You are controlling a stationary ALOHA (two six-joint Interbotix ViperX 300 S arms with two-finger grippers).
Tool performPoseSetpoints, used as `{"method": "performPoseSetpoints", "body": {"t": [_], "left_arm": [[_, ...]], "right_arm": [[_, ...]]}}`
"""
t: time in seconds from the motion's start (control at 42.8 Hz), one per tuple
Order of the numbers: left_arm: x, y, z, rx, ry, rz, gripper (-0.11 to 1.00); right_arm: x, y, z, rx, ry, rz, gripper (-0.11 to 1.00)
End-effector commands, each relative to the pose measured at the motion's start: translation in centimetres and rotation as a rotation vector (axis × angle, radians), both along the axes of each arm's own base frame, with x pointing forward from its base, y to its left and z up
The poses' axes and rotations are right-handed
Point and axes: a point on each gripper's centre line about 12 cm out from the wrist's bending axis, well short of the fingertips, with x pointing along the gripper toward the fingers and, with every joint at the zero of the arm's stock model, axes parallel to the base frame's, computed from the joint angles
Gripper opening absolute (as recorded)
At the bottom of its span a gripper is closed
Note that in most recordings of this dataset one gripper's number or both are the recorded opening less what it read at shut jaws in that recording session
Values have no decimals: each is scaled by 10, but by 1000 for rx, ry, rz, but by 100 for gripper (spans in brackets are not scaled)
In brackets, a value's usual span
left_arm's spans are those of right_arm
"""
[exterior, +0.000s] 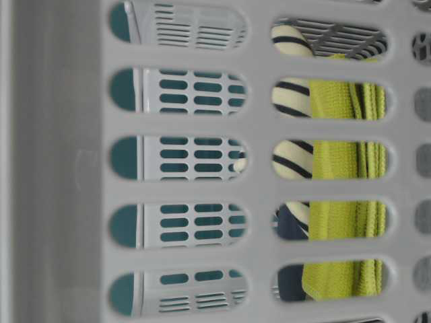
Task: Pick up the yellow cloth from the shopping basket with the left arm.
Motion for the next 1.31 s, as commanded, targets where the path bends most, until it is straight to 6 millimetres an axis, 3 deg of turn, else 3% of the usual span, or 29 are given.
{"method": "performPoseSetpoints", "body": {"t": [0.0, 0.093, 0.42, 0.701, 0.794, 1.004, 1.074, 1.191, 1.284], "left_arm": [[3, -1, 7, 30, -2, -9, 6], [6, -1, 14, 18, 38, -8, 0], [18, 0, 55, 30, 178, 4, 0], [45, -2, 71, 32, 312, -4, 0], [58, -3, 74, 33, 358, -4, 0], [84, -2, 75, 33, 489, 3, 0], [94, -2, 74, 35, 539, 4, 0], [110, -3, 69, 38, 622, 3, 4], [124, -5, 66, 41, 674, -2, 20]], "right_arm": [[1, -1, 9, 12, -29, -3, 0], [0, -1, 11, 29, -34, -4, 0], [1, -3, 11, 80, -33, -12, 0], [1, -5, 6, 130, 18, -20, 1], [1, -5, 3, 129, 53, -22, 10], [1, -5, 5, 117, 67, -22, 63], [1, -5, 5, 114, 69, -22, 77], [1, -5, 5, 113, 69, -22, 80], [1, -5, 5, 113, 69, -22, 77]]}}
